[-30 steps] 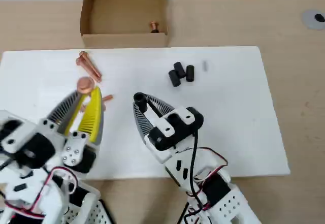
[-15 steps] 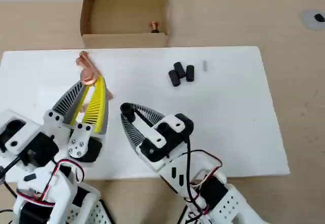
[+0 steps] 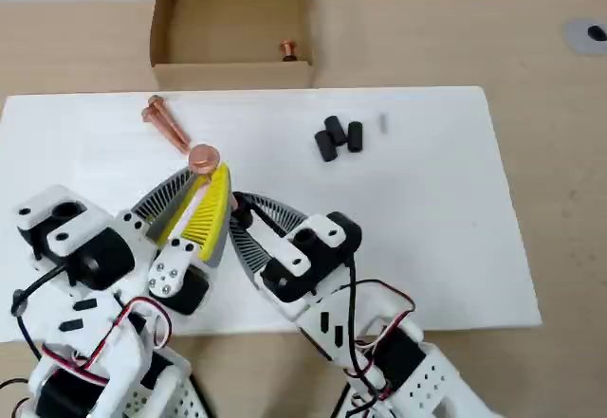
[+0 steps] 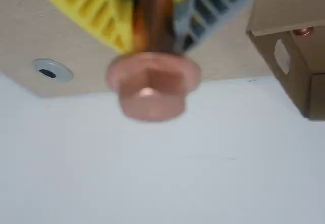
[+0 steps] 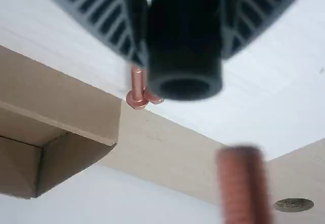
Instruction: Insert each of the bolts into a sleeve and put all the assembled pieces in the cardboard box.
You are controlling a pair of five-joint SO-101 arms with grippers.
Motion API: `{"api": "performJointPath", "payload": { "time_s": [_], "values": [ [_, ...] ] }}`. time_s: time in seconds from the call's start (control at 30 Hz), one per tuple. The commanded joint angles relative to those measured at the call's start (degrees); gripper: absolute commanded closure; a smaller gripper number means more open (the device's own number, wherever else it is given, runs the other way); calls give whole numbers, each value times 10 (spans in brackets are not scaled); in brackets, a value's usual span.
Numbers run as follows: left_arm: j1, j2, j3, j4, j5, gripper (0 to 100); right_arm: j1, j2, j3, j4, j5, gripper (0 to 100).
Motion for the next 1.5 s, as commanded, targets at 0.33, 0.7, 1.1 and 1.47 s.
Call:
{"api": "performJointPath", "payload": {
  "time_s": [0.33, 0.7, 1.1, 1.47],
  "values": [
    [7, 0, -3, 2, 3, 994, -7, -22, 1, 1, -4, 989],
    [6, 0, 17, 3, 1, 994, -7, -23, 1, 1, -1, 989],
    [5, -3, 47, -2, -45, 994, -7, -23, 1, 0, -1, 989],
    [-5, -4, 51, -44, -42, 994, -7, -23, 1, 0, -1, 989]
  ]
}}
